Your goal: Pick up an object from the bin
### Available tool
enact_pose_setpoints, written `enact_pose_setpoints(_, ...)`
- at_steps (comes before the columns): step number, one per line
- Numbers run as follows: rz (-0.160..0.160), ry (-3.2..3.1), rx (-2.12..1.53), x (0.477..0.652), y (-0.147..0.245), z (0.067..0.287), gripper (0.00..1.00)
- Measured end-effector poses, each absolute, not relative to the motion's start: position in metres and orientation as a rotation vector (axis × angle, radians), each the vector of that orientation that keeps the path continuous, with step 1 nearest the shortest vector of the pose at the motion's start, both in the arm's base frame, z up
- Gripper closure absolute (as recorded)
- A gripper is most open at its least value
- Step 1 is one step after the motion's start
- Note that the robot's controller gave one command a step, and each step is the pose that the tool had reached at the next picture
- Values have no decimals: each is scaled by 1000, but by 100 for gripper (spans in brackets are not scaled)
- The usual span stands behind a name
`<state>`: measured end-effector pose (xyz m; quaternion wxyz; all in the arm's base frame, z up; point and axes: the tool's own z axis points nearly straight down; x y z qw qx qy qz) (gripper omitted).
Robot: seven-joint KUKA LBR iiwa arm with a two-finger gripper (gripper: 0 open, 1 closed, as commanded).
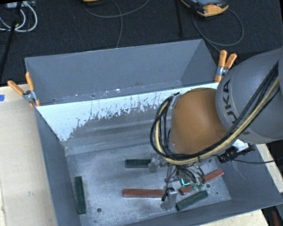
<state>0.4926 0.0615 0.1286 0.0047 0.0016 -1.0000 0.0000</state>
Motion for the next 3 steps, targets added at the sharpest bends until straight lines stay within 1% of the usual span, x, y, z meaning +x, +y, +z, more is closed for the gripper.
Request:
enact_pose_setpoints(1,-1,-3133,47,502,91,67,0)
enact_pose_setpoints(2,0,-3138,37,503,89,70,100)
enact_pose_setpoints(3,-2,-3148,65,507,91,195,100)
